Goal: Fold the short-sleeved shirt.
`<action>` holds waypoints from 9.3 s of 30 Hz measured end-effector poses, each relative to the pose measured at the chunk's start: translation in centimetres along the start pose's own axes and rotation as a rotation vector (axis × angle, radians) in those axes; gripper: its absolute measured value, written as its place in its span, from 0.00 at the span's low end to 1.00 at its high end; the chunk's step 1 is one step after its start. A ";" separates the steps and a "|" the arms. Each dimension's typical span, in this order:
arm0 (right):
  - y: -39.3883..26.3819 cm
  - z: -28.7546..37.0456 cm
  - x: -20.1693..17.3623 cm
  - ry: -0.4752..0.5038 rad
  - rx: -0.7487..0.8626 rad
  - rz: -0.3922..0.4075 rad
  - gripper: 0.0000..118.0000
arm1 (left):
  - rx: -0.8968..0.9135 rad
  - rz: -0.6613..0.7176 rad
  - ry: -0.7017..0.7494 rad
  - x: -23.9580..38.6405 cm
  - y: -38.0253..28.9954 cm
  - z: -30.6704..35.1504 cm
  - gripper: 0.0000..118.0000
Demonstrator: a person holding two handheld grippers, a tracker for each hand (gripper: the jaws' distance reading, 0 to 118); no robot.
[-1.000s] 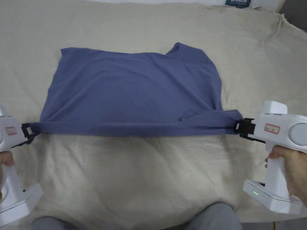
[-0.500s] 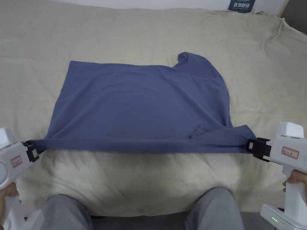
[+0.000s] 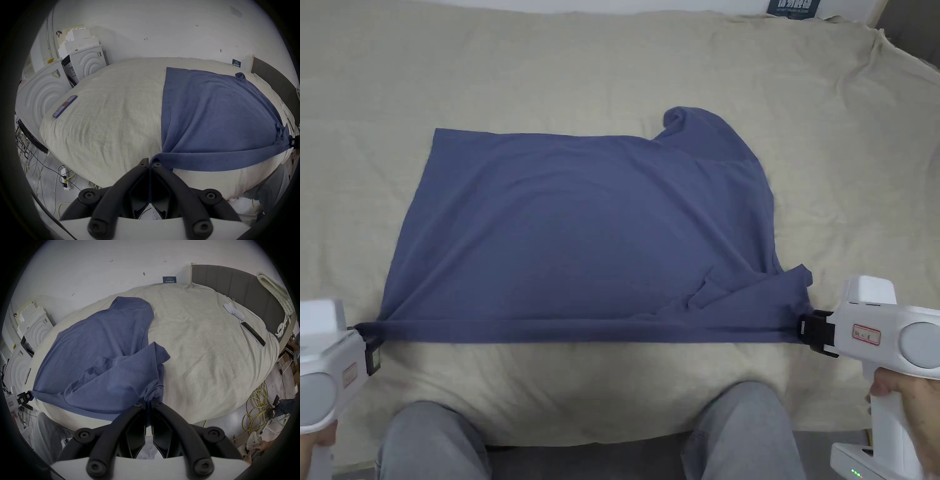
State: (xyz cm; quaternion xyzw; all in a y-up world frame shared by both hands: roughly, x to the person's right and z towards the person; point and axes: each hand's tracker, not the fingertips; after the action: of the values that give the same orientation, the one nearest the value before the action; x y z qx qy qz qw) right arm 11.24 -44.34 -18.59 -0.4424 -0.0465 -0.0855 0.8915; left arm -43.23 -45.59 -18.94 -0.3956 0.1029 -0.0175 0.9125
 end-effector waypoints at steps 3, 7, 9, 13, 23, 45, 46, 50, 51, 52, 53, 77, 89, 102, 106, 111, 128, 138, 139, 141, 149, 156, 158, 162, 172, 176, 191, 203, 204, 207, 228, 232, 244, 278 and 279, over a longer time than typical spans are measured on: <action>-0.1 -0.5 0.0 -0.002 -0.017 -0.011 0.04 | -0.015 0.045 -0.022 -0.3 -0.3 -0.5 0.00; 0.0 -0.2 -0.1 -0.016 -0.021 -0.018 0.48 | -0.013 0.133 -0.035 -1.0 0.1 0.1 0.62; 0.2 0.5 0.1 -0.024 -0.016 -0.016 0.86 | -0.007 0.141 -0.026 -1.6 0.4 0.6 0.93; 1.1 3.2 0.0 -0.019 0.106 -0.021 0.87 | 0.086 0.190 0.010 -3.0 1.9 2.5 0.98; 3.3 8.3 -4.0 -0.041 0.464 0.068 0.87 | 0.442 0.110 0.016 0.9 6.0 7.7 0.98; -0.2 7.6 -7.6 0.047 0.568 0.129 0.01 | 0.514 -0.030 -0.175 5.4 4.4 9.4 0.00; -0.3 7.5 -7.7 0.046 0.568 0.130 0.01 | 0.514 -0.028 -0.178 5.6 4.3 9.5 0.00; -0.5 8.1 -8.6 0.050 0.572 0.107 0.01 | 0.507 0.001 -0.186 5.7 4.3 9.4 0.00; -0.6 8.1 -8.6 0.052 0.572 0.106 0.01 | 0.503 0.002 -0.187 5.7 4.3 9.4 0.00; -0.6 8.3 -8.8 0.051 0.572 0.105 0.01 | 0.502 0.002 -0.189 5.6 4.2 9.3 0.00; -0.6 8.4 -8.9 0.052 0.573 0.108 0.01 | 0.498 0.000 -0.189 5.5 4.2 9.2 0.00; -0.8 8.3 -8.8 0.052 0.558 0.079 0.01 | -0.095 0.058 -0.182 -0.5 7.0 3.0 0.90; -0.9 7.5 -7.7 0.041 0.529 0.063 0.01 | -0.264 0.115 -0.196 0.4 4.9 -1.8 0.07; -0.9 7.5 -6.3 0.032 0.499 0.021 0.01 | -0.134 0.146 -0.217 0.3 5.1 1.1 0.00; 0.2 7.6 -5.3 0.019 0.465 -0.005 0.01 | -0.072 0.143 -0.214 0.7 5.6 2.5 0.00; 2.5 6.2 -3.8 -0.021 0.250 -0.042 0.43 | -0.033 0.176 -0.237 0.7 6.2 3.3 0.00; 0.9 -0.6 -1.4 -0.028 -0.132 -0.070 0.47 | -0.037 0.196 -0.223 0.8 6.0 3.2 0.00; 0.9 1.2 -0.4 0.005 -0.111 -0.106 0.03 | -0.056 0.190 -0.216 0.5 5.9 3.0 0.00; 1.2 1.8 -0.2 0.015 -0.104 -0.108 0.03 | -0.058 0.180 -0.216 0.4 6.1 3.1 0.00; 2.1 2.7 0.2 0.038 -0.087 -0.112 0.03 | -0.055 0.170 -0.215 0.1 6.5 3.3 0.00; 8.3 4.6 -0.6 0.059 0.008 -0.108 0.03 | -0.022 0.157 -0.230 -0.3 10.9 3.3 0.00; 14.4 0.8 -3.6 -0.023 0.032 -0.037 0.03 | -0.040 0.095 -0.203 1.4 16.1 -0.6 0.00; 15.9 -0.9 -4.3 -0.050 0.029 -0.026 0.03 | -0.052 0.075 -0.190 2.0 17.6 -2.2 0.00; 18.5 -4.2 -5.4 -0.095 0.019 -0.012 0.03 | -0.077 0.040 -0.164 3.2 20.0 -5.6 0.00; 22.2 -12.1 -6.6 -0.171 -0.046 -0.008 0.03 | -0.151 -0.057 -0.111 6.2 23.9 -13.5 0.00; 22.5 -14.0 -6.7 -0.178 -0.067 -0.022 0.03 | -0.140 -0.080 -0.079 7.2 24.2 -15.2 0.11; 20.8 -4.1 -6.7 -0.059 0.279 -0.009 0.83 | 0.244 0.105 -0.040 4.1 21.8 -6.9 0.98; 9.7 6.4 -9.0 -0.008 0.613 0.100 0.83 | 0.496 0.100 -0.132 5.7 13.3 4.0 0.98; 9.2 6.8 -9.1 -0.006 0.621 0.099 0.83 | 0.499 0.100 -0.134 5.9 12.6 4.6 0.98; 7.3 7.7 -9.4 -0.008 0.640 0.105 0.83 | 0.524 0.089 -0.155 6.2 10.8 5.9 0.93; 2.2 9.8 -8.5 0.027 0.677 0.084 0.00 | 0.574 0.025 -0.206 7.2 6.5 8.8 0.00; 2.2 9.6 -8.7 0.032 0.678 0.087 0.00 | 0.566 0.025 -0.211 7.2 6.6 8.7 0.00; 2.8 8.9 -9.8 0.036 0.670 0.105 0.00 | 0.506 0.080 -0.232 5.8 8.4 6.6 0.00; 5.2 4.4 -9.7 -0.026 0.547 0.087 0.00 | -0.304 0.090 -0.202 4.5 18.1 -13.4 0.00; 5.1 4.5 -9.6 -0.022 0.546 0.072 0.00 | -0.296 0.087 -0.192 4.7 18.0 -13.4 0.00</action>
State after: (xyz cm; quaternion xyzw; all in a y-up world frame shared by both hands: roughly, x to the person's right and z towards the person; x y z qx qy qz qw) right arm 2.75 -36.68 -21.39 -0.1877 -0.0617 -0.0332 0.9797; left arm -42.25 -43.43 -41.74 -0.5207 0.0337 0.0751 0.8497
